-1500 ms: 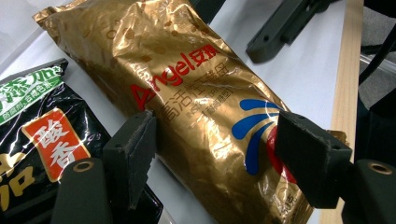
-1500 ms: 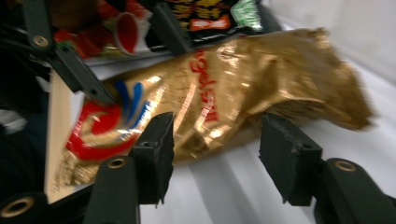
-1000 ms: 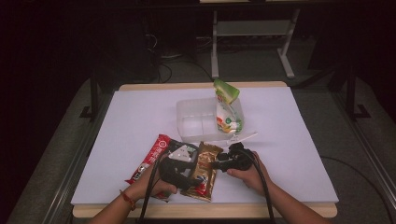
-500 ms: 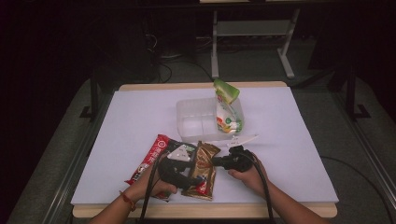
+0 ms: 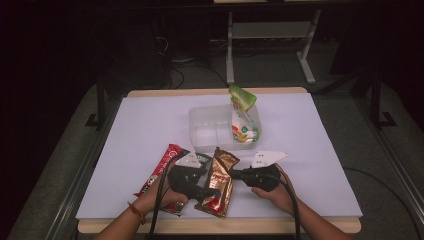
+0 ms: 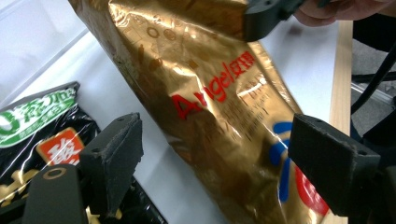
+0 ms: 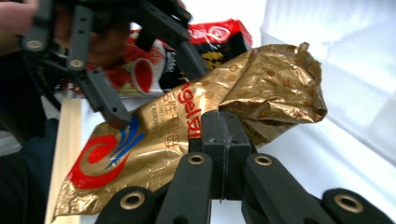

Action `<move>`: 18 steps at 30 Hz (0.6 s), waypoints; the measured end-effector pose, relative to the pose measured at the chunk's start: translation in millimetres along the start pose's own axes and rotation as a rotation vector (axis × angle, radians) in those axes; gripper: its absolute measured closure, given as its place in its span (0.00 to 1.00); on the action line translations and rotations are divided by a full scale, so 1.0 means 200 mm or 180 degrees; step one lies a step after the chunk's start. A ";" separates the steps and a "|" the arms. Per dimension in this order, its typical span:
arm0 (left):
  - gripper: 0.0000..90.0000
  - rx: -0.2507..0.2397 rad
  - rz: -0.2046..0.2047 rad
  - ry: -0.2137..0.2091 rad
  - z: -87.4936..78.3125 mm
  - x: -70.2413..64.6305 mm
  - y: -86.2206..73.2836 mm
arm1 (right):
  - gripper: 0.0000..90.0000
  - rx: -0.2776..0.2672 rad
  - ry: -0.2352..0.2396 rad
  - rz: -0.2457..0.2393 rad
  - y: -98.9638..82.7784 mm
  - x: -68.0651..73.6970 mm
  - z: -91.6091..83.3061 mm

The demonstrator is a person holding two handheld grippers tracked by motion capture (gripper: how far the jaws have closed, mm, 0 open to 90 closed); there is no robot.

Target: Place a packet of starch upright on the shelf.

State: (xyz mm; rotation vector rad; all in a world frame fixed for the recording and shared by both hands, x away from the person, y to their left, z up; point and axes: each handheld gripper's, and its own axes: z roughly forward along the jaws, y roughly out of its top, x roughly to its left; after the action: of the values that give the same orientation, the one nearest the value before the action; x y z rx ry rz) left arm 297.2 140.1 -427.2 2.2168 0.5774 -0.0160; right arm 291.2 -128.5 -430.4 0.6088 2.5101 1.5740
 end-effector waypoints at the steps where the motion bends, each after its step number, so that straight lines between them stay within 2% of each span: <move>1: 0.19 0.0013 0.0017 0.0005 0.00 0.00 0.01 | 1.00 -0.0035 0.0015 -0.0061 0.01 0.01 -0.01; 5: 0.17 -0.0038 -0.0007 -0.0045 0.01 0.00 0.02 | 1.00 -0.0112 0.0016 -0.0254 0.04 0.05 -0.03; 7: 0.16 -0.0079 -0.0014 -0.0051 0.01 0.00 0.02 | 1.00 -0.0161 0.0081 -0.0303 0.05 0.07 -0.03; 12: 0.17 -0.0078 0.0009 -0.0162 0.02 0.00 0.03 | 1.00 -0.0193 0.0108 -0.0442 0.07 0.10 -0.04; 13: 0.22 -0.0089 0.0045 -0.0204 0.02 -0.01 0.03 | 1.00 -0.0182 0.0105 -0.0469 0.07 0.10 -0.04; 16: 0.31 -0.0082 0.0093 -0.0151 0.02 -0.02 0.04 | 1.00 -0.0174 0.0089 -0.0482 0.07 0.11 -0.03; 18: 0.40 -0.0142 0.0035 -0.0114 0.01 0.00 0.04 | 1.00 -0.0161 0.0074 -0.0459 0.07 0.10 -0.02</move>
State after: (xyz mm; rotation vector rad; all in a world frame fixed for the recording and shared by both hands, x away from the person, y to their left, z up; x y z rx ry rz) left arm 300.0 134.8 -422.9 2.1719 0.5411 -0.0367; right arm 274.9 -118.7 -413.7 0.3958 2.4603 1.5958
